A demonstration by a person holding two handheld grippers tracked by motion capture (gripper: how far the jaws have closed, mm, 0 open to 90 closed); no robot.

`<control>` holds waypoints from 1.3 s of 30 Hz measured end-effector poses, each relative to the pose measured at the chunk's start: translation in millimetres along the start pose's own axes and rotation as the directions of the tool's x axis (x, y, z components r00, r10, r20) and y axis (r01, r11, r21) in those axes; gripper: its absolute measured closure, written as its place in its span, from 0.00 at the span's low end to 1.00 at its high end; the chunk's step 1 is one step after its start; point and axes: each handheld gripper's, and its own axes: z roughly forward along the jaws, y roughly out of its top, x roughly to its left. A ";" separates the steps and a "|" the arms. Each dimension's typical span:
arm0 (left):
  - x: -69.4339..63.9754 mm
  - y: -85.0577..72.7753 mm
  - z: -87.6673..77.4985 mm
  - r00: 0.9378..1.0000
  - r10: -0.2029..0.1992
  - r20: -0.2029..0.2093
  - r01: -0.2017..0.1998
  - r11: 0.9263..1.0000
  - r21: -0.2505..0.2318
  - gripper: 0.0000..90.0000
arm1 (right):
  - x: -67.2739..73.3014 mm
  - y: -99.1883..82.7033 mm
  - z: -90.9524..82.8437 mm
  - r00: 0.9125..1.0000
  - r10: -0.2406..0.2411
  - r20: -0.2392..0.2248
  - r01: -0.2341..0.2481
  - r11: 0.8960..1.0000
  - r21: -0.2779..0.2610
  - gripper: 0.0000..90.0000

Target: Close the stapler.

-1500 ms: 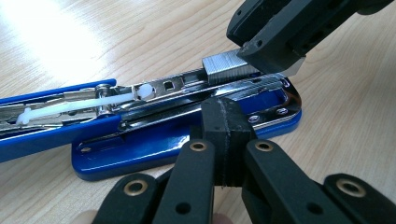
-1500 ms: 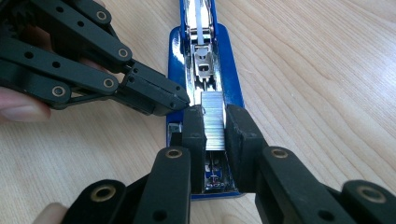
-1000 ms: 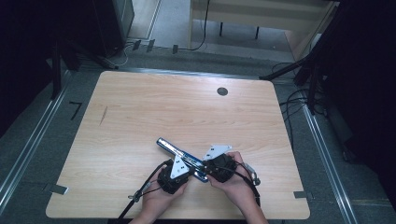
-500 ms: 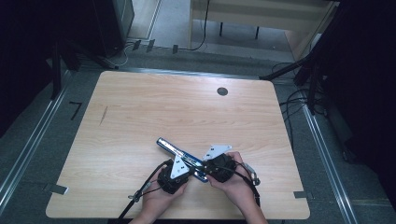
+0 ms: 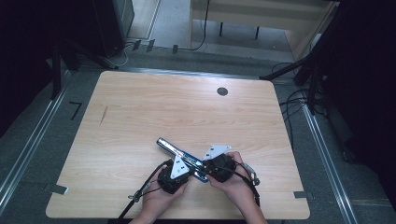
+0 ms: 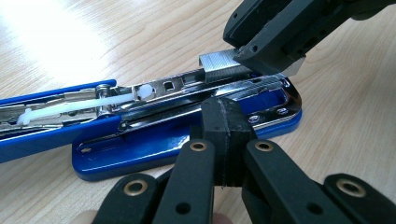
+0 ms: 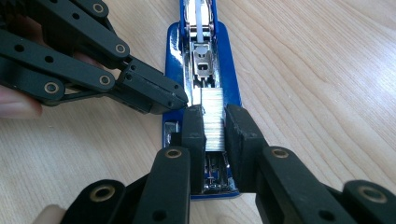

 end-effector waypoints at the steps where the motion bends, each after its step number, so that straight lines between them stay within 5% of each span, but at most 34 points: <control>1: 0.0 0.0 -0.1 1.000 -0.001 0.000 0.001 1.000 0.002 1.00 | -0.1 -0.2 -0.5 1.000 -0.001 -0.002 0.001 1.000 0.003 0.88; 13: -0.4 0.0 0.2 1.000 -0.005 0.001 0.005 1.000 -0.003 1.00 | 0.4 -0.1 -2.8 1.000 -0.001 0.004 0.001 1.000 0.009 0.89; 16: -0.3 0.0 0.2 1.000 -0.004 0.001 0.004 1.000 -0.002 1.00 | 0.1 0.7 -5.8 0.999 0.016 -0.035 -0.016 1.000 -0.015 0.88; 39: -0.3 0.0 0.1 1.000 -0.003 0.001 0.003 1.000 -0.001 1.00 | 1.8 12.2 0.5 1.000 -0.009 0.004 0.008 0.996 0.091 0.88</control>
